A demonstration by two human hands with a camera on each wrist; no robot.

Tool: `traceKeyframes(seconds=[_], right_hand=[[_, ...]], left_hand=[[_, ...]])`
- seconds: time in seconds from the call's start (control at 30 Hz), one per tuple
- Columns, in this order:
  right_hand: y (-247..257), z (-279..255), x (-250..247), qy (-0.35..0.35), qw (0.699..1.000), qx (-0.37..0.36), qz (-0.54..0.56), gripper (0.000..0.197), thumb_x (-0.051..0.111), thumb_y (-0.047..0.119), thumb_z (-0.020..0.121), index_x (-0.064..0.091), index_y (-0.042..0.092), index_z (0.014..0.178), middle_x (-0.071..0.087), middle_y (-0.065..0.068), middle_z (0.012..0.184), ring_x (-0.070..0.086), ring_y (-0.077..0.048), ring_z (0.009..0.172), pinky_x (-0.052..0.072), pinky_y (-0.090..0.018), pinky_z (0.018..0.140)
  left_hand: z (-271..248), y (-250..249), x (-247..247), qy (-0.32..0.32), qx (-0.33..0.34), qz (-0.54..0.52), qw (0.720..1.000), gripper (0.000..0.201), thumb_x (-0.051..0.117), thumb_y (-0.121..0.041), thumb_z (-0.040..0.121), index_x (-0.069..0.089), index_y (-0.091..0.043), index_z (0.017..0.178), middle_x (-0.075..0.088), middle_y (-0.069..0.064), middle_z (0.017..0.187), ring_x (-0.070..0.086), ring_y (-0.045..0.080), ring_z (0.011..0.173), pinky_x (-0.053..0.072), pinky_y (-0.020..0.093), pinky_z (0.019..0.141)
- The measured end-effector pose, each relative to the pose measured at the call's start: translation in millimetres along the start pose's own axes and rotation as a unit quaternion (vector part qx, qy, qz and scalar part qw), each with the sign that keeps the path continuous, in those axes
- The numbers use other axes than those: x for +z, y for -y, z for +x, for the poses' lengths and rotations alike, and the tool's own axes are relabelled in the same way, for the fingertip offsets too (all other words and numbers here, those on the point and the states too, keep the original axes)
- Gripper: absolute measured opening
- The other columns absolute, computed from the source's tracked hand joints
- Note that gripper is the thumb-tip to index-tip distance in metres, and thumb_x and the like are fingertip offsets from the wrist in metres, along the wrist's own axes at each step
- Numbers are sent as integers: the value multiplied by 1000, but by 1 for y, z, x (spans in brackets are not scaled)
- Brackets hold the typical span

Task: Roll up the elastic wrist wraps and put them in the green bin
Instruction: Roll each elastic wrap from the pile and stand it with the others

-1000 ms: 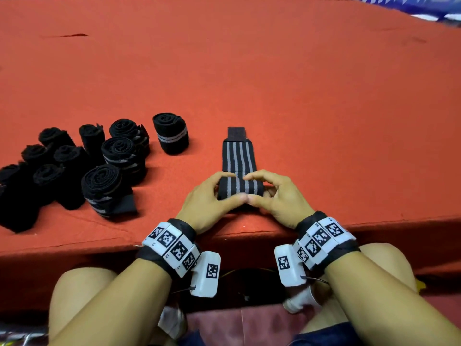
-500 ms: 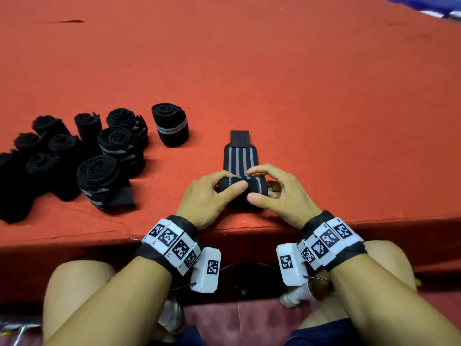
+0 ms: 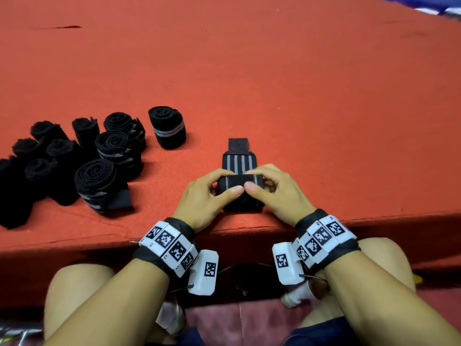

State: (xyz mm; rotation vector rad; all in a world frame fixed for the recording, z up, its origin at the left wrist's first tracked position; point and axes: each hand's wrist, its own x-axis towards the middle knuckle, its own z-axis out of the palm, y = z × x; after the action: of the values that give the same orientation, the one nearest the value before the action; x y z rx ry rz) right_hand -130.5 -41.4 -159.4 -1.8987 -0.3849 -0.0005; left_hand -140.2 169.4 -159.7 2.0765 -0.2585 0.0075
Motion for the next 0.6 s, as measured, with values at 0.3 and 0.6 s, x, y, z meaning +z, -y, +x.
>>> traceKeyframes(seconds=[0.3, 0.6], right_hand=[[-4, 1, 0, 18, 998, 8, 63, 36, 77, 38, 83, 67, 28, 116, 74, 2, 104, 70, -15, 91, 57, -37, 88], [-2, 0, 0, 10, 999, 10, 38, 39, 76, 49, 83, 66, 35, 118, 71, 5, 113, 71, -31, 93, 56, -56, 86]], left_hand=[[-2, -2, 4, 4, 32, 40, 999, 58, 63, -70, 76, 57, -46, 128, 59, -23, 120, 59, -1, 110, 50, 26, 94], [-3, -3, 0, -5, 34, 4, 999, 46, 72, -64, 73, 58, -43, 111, 70, -16, 104, 49, 1, 55, 42, 24, 63]])
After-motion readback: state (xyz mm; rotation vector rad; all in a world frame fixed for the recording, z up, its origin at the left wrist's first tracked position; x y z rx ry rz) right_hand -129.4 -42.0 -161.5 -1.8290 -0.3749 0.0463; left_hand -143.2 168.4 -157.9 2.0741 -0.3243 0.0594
